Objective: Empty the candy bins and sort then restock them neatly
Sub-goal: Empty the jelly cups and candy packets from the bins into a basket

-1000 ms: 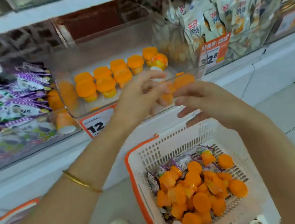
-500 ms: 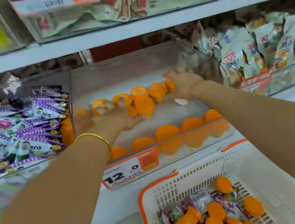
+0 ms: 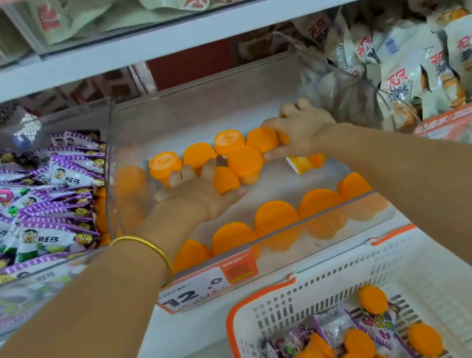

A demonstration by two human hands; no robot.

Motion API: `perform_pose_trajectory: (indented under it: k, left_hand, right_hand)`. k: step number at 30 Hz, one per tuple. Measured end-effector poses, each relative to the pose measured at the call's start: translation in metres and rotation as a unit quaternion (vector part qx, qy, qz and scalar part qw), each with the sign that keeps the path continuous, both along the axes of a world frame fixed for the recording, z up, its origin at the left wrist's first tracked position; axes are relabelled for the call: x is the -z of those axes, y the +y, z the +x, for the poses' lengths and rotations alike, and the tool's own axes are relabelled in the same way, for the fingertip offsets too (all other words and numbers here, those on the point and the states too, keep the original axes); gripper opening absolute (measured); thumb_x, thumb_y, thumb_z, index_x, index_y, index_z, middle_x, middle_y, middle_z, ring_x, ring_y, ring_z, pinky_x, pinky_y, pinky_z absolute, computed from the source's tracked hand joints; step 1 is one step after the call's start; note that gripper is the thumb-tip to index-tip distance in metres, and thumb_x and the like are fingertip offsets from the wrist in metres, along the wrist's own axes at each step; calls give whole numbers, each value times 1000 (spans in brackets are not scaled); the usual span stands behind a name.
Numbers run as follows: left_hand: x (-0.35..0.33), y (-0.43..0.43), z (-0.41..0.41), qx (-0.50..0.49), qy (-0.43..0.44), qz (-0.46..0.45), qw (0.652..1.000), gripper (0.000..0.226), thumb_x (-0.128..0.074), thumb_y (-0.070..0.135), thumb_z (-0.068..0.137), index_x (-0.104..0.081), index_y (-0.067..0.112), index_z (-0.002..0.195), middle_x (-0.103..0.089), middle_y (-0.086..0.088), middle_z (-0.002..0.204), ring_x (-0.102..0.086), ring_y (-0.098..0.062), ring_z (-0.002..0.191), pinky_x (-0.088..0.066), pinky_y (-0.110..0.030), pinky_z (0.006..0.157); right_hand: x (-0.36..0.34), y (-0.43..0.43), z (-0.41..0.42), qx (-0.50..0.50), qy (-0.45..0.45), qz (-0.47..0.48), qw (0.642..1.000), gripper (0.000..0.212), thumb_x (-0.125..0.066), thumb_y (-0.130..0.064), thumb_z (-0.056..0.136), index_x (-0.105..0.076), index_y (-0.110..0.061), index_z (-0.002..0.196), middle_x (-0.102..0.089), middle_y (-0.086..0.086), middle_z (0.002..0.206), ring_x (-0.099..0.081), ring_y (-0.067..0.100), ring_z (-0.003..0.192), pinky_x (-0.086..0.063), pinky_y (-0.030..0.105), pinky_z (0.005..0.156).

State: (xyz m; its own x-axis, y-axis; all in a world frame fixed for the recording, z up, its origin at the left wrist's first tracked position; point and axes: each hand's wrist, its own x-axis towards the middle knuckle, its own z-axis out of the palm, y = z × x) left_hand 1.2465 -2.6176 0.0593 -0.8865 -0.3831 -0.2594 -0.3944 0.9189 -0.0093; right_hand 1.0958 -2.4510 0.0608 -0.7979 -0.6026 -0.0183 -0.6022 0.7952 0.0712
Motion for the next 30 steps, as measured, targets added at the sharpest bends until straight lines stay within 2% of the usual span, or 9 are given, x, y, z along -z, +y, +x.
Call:
perform_pose_trajectory:
  k: [2, 5, 8, 13, 19, 24, 27, 28, 30]
  left_hand:
    - [5, 3, -2, -13, 5, 19, 1000, 95, -30, 84, 75, 14, 40, 148, -2, -4, 157, -8, -35, 142, -25, -59, 106]
    - [5, 6, -5, -12, 23, 22, 999, 94, -30, 83, 76, 13, 40, 148, -7, -3, 158, -11, -35, 142, -26, -55, 104]
    - [5, 5, -8, 13, 27, 30, 999, 90, -33, 81, 77, 4, 41, 149, -12, -2, 157, -13, -36, 141, -27, -54, 106]
    - [5, 6, -7, 50, 23, 12, 998, 93, -42, 83, 72, -7, 40, 147, -22, -4, 153, -20, -38, 137, -31, -54, 101]
    - [9, 4, -4, 34, 54, 16, 998, 87, -49, 80, 71, -20, 38, 142, -33, -6, 145, -29, -37, 132, -38, -50, 95]
    - [1, 4, -7, -27, 157, 164, 973, 80, -51, 72, 78, -28, 25, 138, -50, -10, 131, -46, -34, 121, -44, -42, 94]
    - [-9, 11, -9, -57, 228, 284, 929, 67, -50, 68, 81, -35, 25, 130, -57, -6, 115, -56, -27, 102, -47, -36, 83]
    - [-12, 12, -11, -76, 239, 326, 912, 63, -49, 67, 83, -36, 26, 129, -57, -3, 109, -57, -24, 95, -46, -32, 76]
    - [-17, 13, -14, -105, 249, 394, 878, 59, -46, 67, 84, -37, 28, 128, -56, 2, 106, -58, -20, 88, -44, -28, 69]
  right_hand:
    - [4, -3, 3, 9, -22, -10, 1000, 79, -50, -70, 80, -21, -36, 145, -29, 8, 140, -27, 35, 126, -41, 48, 95]
    - [9, -9, 6, 31, -64, -7, 997, 86, -50, -64, 83, -3, -37, 150, -15, -1, 155, -20, 37, 136, -38, 45, 96]
    - [9, -13, 7, 40, -51, 14, 998, 84, -45, -62, 86, 1, -34, 151, -22, 0, 154, -21, 38, 136, -38, 43, 95]
    - [9, -18, 8, 67, -49, -25, 996, 71, -51, -56, 88, -25, -18, 142, -39, 7, 141, -28, 38, 130, -43, 46, 90]
    - [9, -13, 4, 84, -53, -90, 991, 67, -67, -52, 79, -40, -19, 130, -49, 11, 126, -38, 39, 119, -38, 40, 75]
    - [8, -7, -4, 100, -88, -178, 975, 64, -78, -43, 72, -52, -19, 124, -52, 10, 122, -50, 33, 109, -47, 40, 81]
    - [9, -5, -5, 106, -110, -218, 964, 51, -75, -40, 77, -55, -16, 117, -52, 10, 120, -54, 28, 99, -45, 36, 75]
    - [10, -4, -5, 107, -112, -213, 965, 51, -74, -39, 78, -53, -16, 119, -51, 12, 122, -54, 29, 100, -46, 37, 77]
    - [11, -4, -4, 103, -128, -204, 965, 70, -74, -40, 78, -41, -21, 136, -43, 14, 132, -53, 33, 111, -48, 43, 89]
